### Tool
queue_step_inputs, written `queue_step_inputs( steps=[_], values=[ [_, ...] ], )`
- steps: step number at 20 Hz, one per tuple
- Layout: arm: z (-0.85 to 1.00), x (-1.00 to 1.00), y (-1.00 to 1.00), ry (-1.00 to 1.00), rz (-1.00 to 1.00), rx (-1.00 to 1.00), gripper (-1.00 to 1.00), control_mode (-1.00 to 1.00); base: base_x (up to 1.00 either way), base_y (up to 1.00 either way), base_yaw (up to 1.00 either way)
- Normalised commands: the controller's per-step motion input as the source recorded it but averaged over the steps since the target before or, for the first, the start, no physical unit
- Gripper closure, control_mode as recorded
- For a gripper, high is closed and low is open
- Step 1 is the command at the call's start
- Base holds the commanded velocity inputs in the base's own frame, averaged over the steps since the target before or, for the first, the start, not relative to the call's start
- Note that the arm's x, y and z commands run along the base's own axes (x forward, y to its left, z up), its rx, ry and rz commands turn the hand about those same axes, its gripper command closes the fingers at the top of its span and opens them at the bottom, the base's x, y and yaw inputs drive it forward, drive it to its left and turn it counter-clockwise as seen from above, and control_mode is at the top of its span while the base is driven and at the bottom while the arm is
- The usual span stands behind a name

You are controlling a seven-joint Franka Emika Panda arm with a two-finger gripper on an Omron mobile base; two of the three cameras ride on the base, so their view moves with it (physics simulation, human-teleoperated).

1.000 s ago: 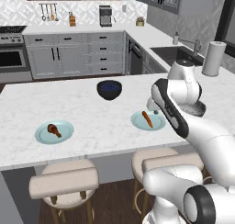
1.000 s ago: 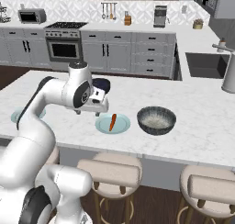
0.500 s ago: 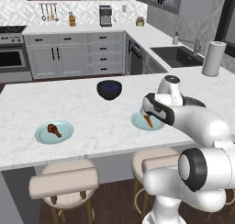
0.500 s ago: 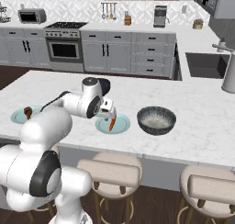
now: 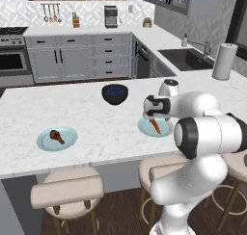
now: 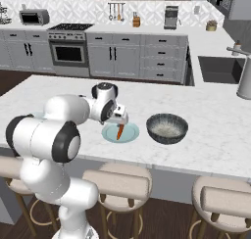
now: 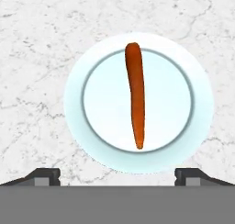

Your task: Pick the chicken drumstick and carrot from their plates and place them in the bowl. Then put the bowl in the fridge.

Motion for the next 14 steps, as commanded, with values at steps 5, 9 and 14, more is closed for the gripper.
queue_step_inputs(
  steps=[5,9,14],
  values=[
    [-0.33,0.31,-0.12,0.06,0.0,0.0,-1.0,-1.0,0.0,0.0,0.0],
    [-0.45,0.22,-0.07,0.08,0.01,0.0,-1.0,-1.0,0.0,0.0,0.0],
    [-0.32,0.17,-0.16,0.08,0.05,0.01,-1.0,-1.0,0.0,0.0,0.0]
  ],
)
